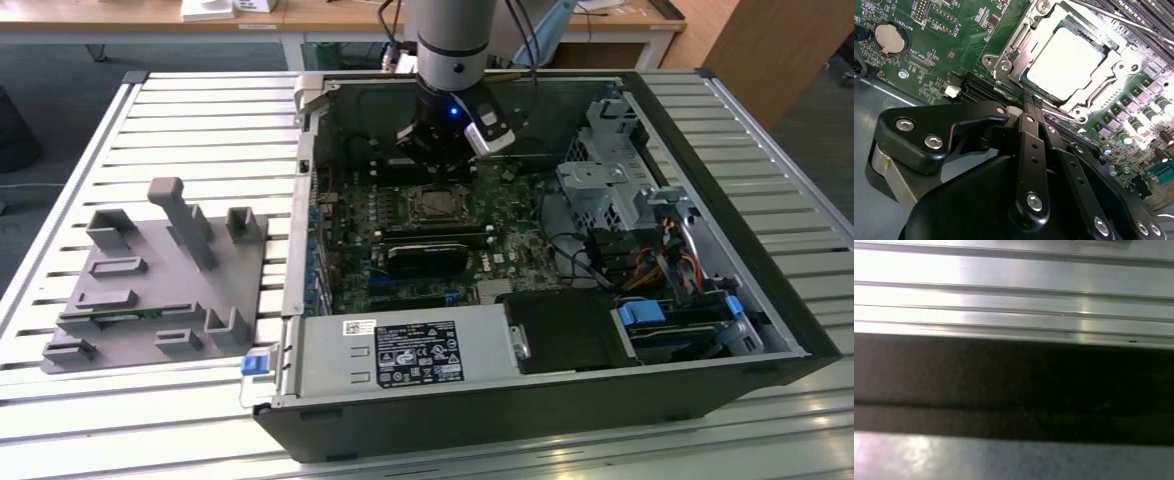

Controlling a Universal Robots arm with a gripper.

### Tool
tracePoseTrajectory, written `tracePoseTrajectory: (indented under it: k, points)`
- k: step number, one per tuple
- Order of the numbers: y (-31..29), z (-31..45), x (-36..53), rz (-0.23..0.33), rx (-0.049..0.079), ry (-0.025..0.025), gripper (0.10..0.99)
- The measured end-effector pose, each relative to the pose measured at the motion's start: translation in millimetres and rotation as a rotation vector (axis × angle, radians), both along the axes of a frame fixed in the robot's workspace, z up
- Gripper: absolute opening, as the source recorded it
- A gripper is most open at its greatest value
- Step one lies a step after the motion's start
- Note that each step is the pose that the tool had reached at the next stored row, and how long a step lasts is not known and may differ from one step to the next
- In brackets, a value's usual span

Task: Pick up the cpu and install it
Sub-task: 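Install the first cpu locking lever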

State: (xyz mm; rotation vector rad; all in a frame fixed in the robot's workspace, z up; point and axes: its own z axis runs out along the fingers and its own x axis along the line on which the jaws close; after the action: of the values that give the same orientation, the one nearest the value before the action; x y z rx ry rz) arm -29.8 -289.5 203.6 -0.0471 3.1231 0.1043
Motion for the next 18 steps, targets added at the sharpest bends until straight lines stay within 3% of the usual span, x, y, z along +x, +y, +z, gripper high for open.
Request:
tracePoseTrajectory:
  k: [18]
  points:
    - [1.9,2.1,2.0,0.0,0.001,0.0001,0.106]
